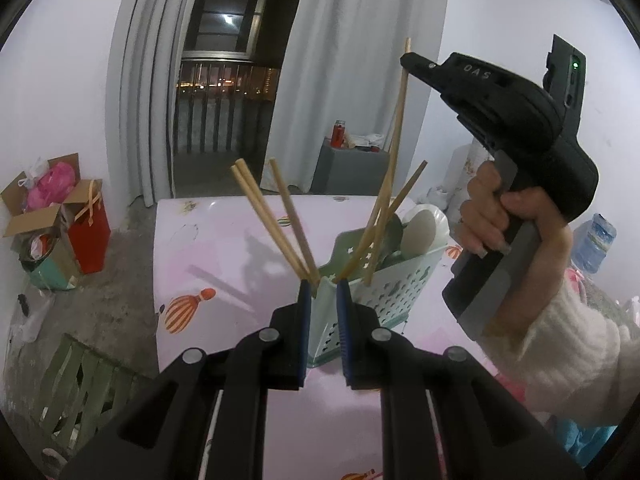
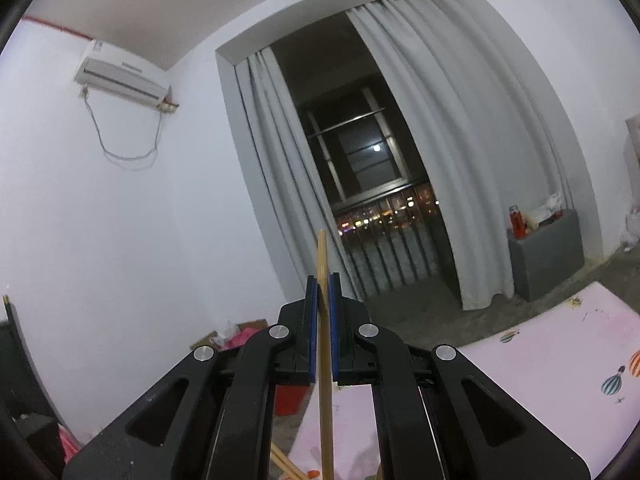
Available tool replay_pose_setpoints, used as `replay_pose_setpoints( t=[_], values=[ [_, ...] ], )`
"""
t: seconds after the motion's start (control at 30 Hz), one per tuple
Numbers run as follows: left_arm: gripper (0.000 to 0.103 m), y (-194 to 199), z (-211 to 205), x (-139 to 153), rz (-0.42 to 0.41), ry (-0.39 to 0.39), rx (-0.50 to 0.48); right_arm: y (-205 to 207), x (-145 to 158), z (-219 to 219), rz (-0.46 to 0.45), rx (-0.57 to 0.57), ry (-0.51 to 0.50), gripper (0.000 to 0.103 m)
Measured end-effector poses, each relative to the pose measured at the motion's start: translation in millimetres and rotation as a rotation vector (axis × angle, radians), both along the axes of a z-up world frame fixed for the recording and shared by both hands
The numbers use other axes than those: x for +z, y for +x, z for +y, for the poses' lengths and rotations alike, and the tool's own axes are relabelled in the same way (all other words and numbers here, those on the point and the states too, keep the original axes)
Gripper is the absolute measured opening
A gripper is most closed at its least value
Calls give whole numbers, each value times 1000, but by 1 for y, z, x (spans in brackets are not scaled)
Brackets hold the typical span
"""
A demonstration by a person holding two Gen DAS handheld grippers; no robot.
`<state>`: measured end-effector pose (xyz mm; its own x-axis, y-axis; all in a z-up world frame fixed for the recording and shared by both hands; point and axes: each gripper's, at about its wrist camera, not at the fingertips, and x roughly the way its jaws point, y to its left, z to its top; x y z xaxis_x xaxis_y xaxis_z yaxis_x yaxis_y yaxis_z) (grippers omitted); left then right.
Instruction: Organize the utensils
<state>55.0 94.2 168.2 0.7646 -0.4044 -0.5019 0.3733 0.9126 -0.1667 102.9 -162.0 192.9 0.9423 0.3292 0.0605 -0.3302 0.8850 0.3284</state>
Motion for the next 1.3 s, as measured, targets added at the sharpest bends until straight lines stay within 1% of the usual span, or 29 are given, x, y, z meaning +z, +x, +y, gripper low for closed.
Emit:
replay_pose_setpoints(
  t=[0.1, 0.2, 0.43, 0.57, 0.63, 0.77, 0.83, 0.93, 1.0, 1.1, 1.17, 1.3],
  values=[
    [12, -1, 1, 0, 5, 0, 0, 5, -4, 5, 18, 13, -4, 4],
    [12, -1, 0, -1, 12, 4, -3, 8, 2, 5, 12, 21, 3, 4],
    [12, 0, 3, -6, 36, -8, 5, 4, 10, 2, -38, 6, -2, 4],
    [12, 2, 4, -6, 45, -11, 8, 8, -1, 6, 0, 21, -10, 4],
    [12, 2, 3, -7, 47, -10, 7, 6, -12, 12, 10, 26, -47, 4],
    [12, 1, 1, -8, 47, -3, -3, -7, -36, 32, 3, 26, -191, 4],
    [12, 0, 1, -8, 47, -1, -5, -11, -52, 38, 34, 54, -242, 5],
    [12, 1, 1, -10, 54, -3, -5, -11, -67, 42, 114, 113, -275, 5],
    [12, 1, 2, -10, 58, -4, -1, -12, -74, 39, 166, 155, -274, 5],
    [12, 3, 3, -11, 66, -6, 4, -18, -81, 40, 220, 218, -300, 6],
    [12, 4, 4, -12, 74, -11, 8, -22, -82, 43, 234, 244, -312, 6],
    [12, 4, 3, -15, 91, -11, 12, -31, -86, 43, 288, 279, -288, 6]
  ],
)
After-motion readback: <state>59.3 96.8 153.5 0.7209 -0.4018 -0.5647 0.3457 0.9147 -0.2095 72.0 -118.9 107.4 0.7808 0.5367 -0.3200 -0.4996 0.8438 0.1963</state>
